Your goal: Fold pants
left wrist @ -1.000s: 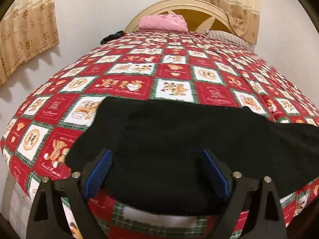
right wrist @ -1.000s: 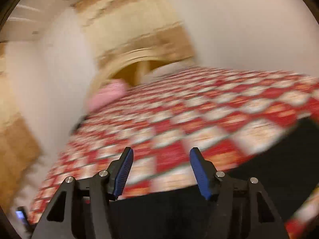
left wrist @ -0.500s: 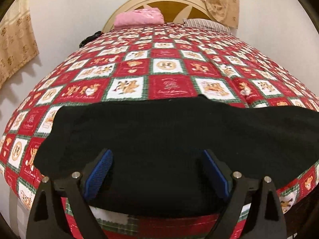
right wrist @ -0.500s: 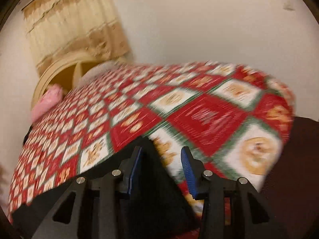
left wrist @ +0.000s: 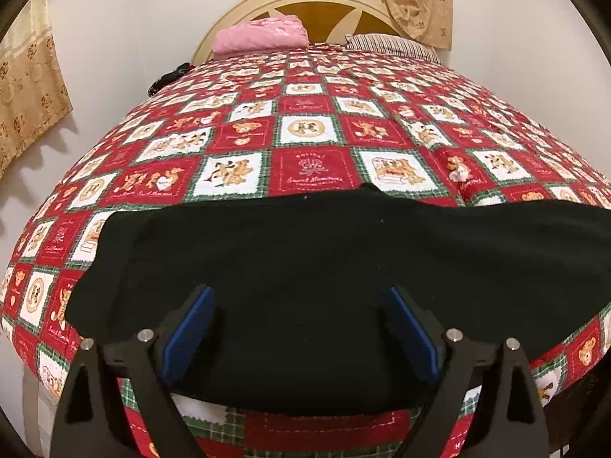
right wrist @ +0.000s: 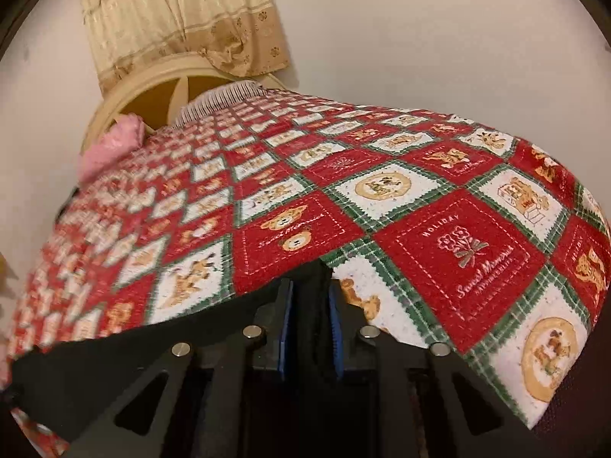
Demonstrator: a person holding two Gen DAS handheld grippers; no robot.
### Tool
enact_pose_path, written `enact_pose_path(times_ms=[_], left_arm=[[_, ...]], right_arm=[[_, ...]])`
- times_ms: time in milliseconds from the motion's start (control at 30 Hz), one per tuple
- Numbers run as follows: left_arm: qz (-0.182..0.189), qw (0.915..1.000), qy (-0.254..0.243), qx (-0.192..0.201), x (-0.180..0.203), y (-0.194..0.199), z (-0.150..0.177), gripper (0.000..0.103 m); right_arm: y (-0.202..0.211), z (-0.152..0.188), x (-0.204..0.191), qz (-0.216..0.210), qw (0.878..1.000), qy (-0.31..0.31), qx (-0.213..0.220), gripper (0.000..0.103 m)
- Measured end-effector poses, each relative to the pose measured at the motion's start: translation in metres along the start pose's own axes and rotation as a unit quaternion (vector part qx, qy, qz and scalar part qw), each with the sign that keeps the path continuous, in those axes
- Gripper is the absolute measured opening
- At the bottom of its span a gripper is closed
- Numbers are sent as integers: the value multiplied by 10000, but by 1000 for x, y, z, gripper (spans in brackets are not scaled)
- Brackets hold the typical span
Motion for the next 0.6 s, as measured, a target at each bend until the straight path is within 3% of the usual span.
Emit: enact_pose_path(times_ms=[33, 133, 200, 367, 500, 600], left_arm=[[-4, 10000, 13, 19, -1, 1, 0, 93], [-35, 10000, 80, 14, -7, 0, 0, 93], [-16, 9998, 181, 0, -9, -3, 0, 93], [172, 9990, 382, -153, -6, -7, 5, 93], [175, 9994, 286, -70, -6, -1, 3, 93], [115, 9993, 355, -3, -13, 2, 1, 93]], right_arm=[[13, -7, 9, 52, 9993, -282, 245, 25], [58, -12, 38, 180, 9877, -1112, 1088, 82], [72, -2, 49, 227, 9841, -1352, 1129, 83], [65, 41, 43, 282, 9909, -1159, 622, 83], [65, 53, 11, 506, 9963, -400, 574, 82], [61, 65, -14, 864, 9938, 516, 473, 77]])
Point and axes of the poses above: each gripper's, at about its wrist camera, not at the fingertips, and y roughly against the way its jaws point, x to its right, z to its underside, the point moved 6 cm from there along -y, roughly the way its jaws point, and after that the axes turned 15 degrees about x, right-handed, at the moved point
